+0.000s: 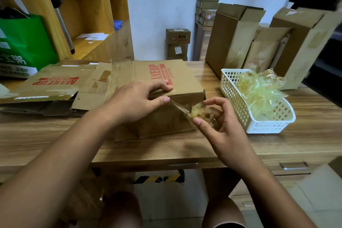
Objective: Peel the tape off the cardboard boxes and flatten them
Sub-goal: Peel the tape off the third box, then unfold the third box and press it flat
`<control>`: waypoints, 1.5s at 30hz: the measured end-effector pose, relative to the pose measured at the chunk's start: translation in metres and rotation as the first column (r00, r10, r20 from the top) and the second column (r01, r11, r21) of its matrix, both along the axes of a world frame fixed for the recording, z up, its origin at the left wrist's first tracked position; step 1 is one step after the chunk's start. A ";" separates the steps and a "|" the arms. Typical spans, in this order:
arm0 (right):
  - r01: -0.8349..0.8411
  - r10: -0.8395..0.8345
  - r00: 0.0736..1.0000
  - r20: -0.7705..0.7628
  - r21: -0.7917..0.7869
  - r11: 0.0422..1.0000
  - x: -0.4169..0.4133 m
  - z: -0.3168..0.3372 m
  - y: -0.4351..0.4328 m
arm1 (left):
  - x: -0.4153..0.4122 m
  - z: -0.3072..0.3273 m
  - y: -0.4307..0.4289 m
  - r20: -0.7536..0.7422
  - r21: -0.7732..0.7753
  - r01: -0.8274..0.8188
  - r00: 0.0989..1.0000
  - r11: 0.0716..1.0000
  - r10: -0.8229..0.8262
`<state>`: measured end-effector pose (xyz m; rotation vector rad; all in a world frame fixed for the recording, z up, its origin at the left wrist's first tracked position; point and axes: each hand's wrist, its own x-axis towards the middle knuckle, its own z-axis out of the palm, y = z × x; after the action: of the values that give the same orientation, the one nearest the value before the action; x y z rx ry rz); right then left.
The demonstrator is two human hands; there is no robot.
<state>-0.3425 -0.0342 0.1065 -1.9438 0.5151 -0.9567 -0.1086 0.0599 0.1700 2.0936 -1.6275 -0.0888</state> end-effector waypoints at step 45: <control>0.361 -0.587 0.647 -0.487 -0.482 0.798 -0.077 0.037 -0.169 | 0.028 -0.024 -0.001 -0.006 -0.104 0.153 0.988 0.983 -0.155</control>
<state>-0.4196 -0.2029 0.1439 -2.5144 1.3990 -0.7217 -0.0802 0.0585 0.1455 1.8849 -1.7462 -0.0691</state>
